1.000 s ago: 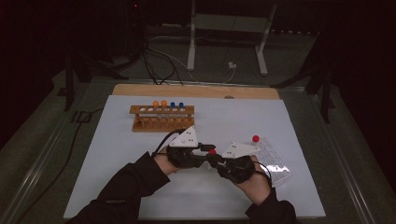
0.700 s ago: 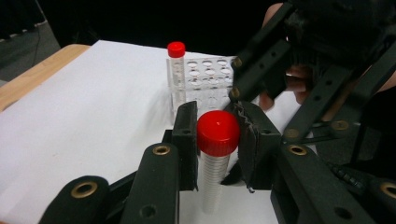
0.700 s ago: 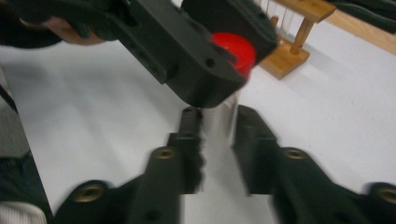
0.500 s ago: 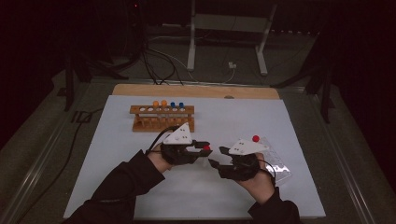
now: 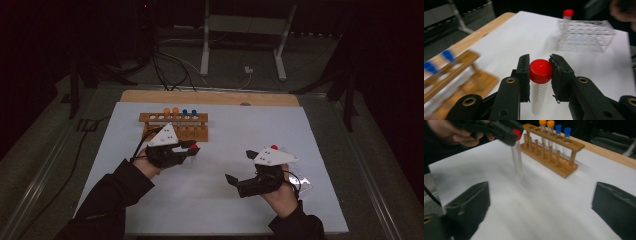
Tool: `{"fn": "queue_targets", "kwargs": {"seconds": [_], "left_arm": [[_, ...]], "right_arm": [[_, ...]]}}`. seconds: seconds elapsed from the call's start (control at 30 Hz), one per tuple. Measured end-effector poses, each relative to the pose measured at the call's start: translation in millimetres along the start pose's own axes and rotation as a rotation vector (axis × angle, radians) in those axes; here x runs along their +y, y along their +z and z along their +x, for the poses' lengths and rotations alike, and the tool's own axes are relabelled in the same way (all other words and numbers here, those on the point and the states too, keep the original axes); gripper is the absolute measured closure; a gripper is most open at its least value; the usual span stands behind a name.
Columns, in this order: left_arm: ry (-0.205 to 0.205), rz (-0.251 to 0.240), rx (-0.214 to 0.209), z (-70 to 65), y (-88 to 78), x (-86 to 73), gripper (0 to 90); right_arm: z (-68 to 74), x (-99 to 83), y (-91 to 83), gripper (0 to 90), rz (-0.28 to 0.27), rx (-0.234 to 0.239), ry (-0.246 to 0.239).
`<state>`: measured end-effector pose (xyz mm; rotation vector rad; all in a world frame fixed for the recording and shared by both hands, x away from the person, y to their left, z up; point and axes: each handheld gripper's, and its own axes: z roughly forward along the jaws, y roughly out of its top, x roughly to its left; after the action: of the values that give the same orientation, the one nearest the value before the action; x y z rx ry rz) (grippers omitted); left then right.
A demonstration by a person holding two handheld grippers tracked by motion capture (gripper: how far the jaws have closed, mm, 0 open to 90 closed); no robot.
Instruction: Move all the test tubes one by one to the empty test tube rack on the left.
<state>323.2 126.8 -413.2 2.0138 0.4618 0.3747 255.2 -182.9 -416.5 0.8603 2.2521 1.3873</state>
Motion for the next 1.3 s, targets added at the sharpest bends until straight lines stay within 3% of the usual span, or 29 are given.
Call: {"fn": "queue_targets", "kwargs": {"seconds": [0.37,0.53,0.7,0.97,1.3], "left_arm": [[-0.071,0.027,0.173,33.9,-35.4,-16.4,71.8],[-0.098,0.032,0.241,47.5,-44.7,-17.8,71.9],[-0.134,0.006,0.305,62.2,-51.8,-12.4,71.9],[-0.176,-0.036,0.379,81.9,-54.2,0.3,71.9],[-0.192,-0.040,0.479,95.3,-45.3,16.3,71.8]], "right_arm": [[-0.7,1.5,-4.8,0.0,-0.032,0.010,0.004],[-1.7,1.6,-6.5,0.0,-0.043,0.016,0.014],[-2.0,2.2,-7.6,0.0,-0.048,0.010,0.016],[-1.2,2.1,-6.4,0.0,-0.037,0.004,0.008],[-1.9,1.9,-6.9,0.0,-0.035,0.003,0.006]]}}
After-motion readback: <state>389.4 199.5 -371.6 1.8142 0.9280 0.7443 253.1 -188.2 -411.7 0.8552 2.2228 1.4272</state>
